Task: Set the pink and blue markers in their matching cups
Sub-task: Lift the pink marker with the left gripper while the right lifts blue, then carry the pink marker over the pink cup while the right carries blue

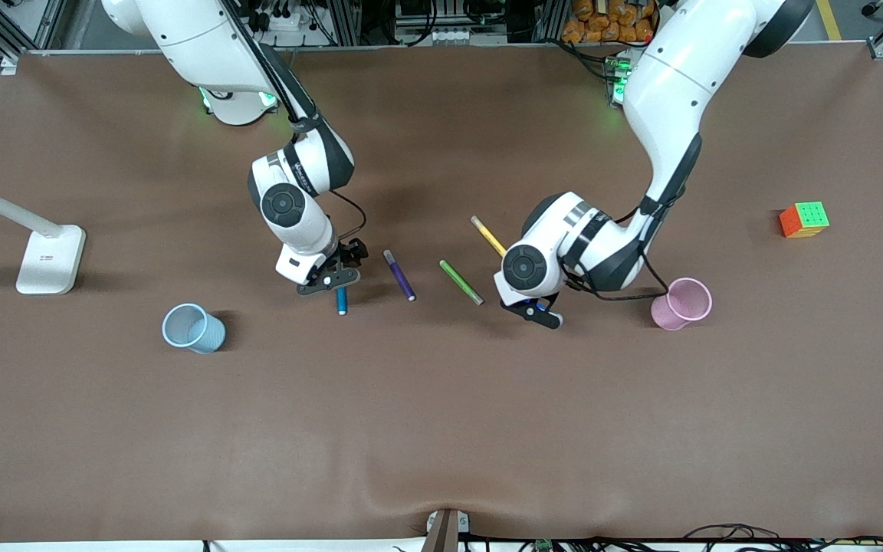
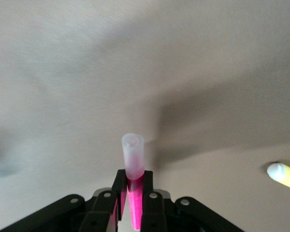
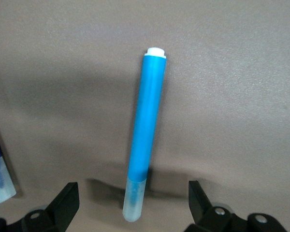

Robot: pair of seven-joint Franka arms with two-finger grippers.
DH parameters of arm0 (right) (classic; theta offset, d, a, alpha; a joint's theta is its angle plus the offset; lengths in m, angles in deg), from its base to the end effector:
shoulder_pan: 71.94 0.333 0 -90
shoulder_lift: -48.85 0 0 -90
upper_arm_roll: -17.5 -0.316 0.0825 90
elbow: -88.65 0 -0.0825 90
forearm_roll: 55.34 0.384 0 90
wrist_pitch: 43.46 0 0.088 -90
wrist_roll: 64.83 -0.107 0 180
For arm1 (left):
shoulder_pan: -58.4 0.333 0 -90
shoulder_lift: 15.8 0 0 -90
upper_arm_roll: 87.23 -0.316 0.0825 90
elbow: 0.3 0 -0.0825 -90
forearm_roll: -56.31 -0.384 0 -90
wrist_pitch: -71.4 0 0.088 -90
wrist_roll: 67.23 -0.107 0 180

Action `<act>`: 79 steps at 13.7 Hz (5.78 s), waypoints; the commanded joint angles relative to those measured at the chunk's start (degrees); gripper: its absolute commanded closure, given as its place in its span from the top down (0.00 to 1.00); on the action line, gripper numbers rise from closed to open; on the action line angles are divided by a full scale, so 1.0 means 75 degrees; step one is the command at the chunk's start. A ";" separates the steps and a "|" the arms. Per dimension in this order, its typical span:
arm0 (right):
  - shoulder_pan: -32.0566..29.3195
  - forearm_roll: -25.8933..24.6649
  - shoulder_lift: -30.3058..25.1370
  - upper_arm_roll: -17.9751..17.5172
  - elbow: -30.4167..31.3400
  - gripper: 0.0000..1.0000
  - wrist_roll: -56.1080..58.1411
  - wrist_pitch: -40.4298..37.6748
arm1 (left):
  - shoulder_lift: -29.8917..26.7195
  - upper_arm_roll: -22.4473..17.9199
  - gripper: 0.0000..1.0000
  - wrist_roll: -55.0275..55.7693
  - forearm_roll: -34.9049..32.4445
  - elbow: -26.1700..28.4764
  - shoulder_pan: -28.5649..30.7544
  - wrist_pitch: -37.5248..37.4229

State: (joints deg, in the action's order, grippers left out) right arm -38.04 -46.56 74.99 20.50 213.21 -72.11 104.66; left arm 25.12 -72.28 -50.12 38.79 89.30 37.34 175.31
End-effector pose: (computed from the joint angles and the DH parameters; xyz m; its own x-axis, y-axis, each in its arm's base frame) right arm 0.4790 0.2827 0.1753 0.9580 0.2821 -0.0526 0.2799 -0.9590 -0.0457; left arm 0.5506 -0.3459 0.2074 0.8486 -0.3638 -0.3841 -0.4579 -0.8687 -0.1890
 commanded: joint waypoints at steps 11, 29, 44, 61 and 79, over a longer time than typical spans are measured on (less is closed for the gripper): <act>0.0122 0.0060 0.0041 0.0080 0.0057 0.52 -0.0062 0.0102 | -0.3145 0.0034 0.00 -0.2547 0.0891 -0.0263 0.2288 -0.0495; -0.0580 0.0072 -0.0649 0.0104 -0.0048 0.00 0.0055 -0.0224 | -0.5398 0.0023 0.00 -0.8127 0.3729 0.3427 0.4858 0.2760; -0.2796 -0.0232 -0.1189 0.0139 -0.3961 0.00 0.0079 -0.7700 | -0.4625 0.0023 0.00 -0.9688 0.4902 0.3862 0.4870 0.3630; -0.3499 -0.1299 0.0861 0.0127 -0.6119 0.00 0.0032 -1.0539 | -0.3840 0.0023 0.00 -1.3940 0.6730 0.3745 0.4905 0.3758; -0.3663 -0.1463 0.2373 0.0139 -0.7818 0.00 0.0055 -1.0960 | -0.3078 0.0023 0.00 -1.5500 0.7327 0.3792 0.5069 0.3805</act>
State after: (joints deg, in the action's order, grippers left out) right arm -64.50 -56.44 90.09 22.51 158.35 -71.93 25.15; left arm 1.77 -72.56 -164.57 92.31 117.88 74.80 203.39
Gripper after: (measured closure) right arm 0.828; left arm 0.833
